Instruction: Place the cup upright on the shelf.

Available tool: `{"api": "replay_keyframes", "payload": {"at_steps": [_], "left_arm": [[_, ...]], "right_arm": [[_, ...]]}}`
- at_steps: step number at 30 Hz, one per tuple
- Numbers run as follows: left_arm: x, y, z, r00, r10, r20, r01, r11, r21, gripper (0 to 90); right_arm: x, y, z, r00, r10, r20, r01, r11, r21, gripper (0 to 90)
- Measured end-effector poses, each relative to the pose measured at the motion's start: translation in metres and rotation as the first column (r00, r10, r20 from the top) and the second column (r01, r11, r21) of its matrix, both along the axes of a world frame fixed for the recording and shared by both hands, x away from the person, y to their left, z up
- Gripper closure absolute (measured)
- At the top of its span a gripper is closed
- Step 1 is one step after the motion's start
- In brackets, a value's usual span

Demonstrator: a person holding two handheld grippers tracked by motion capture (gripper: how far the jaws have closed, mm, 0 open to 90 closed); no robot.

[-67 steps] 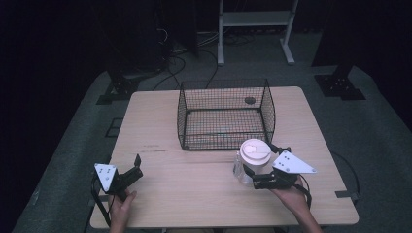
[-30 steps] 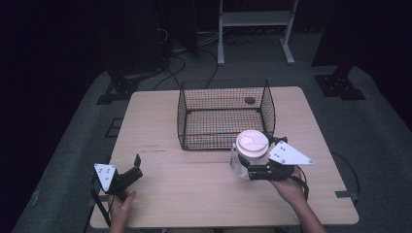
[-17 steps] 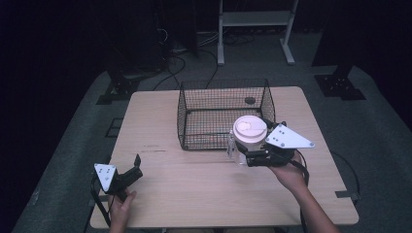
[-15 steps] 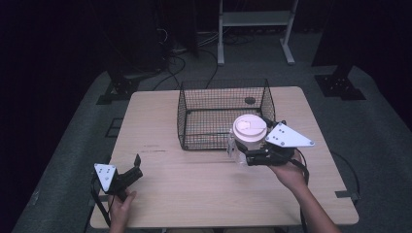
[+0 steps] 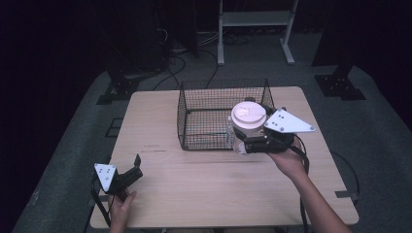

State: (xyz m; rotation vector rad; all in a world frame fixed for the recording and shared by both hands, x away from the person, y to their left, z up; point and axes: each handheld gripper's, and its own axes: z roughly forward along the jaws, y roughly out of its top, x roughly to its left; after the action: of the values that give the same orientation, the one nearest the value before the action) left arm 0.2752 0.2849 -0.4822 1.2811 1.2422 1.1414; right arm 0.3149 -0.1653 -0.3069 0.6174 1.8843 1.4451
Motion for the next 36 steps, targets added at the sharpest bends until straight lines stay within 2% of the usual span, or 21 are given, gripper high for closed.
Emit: {"api": "replay_keyframes", "payload": {"at_steps": [22,36], "left_arm": [[0.000,0.000,0.000,1.0000,-0.003,0.000,0.003,1.0000,-0.002,0.0],[0.000,0.001,0.000,1.0000,-0.004,0.001,0.004,1.0000,-0.006,0.0]], "right_arm": [[0.030,0.016,0.025,0.9994,-0.015,0.030,0.016,1.000,-0.011,4.3],[0.062,0.032,0.033,0.9989,-0.035,0.031,0.035,0.999,-0.018,4.3]]}}
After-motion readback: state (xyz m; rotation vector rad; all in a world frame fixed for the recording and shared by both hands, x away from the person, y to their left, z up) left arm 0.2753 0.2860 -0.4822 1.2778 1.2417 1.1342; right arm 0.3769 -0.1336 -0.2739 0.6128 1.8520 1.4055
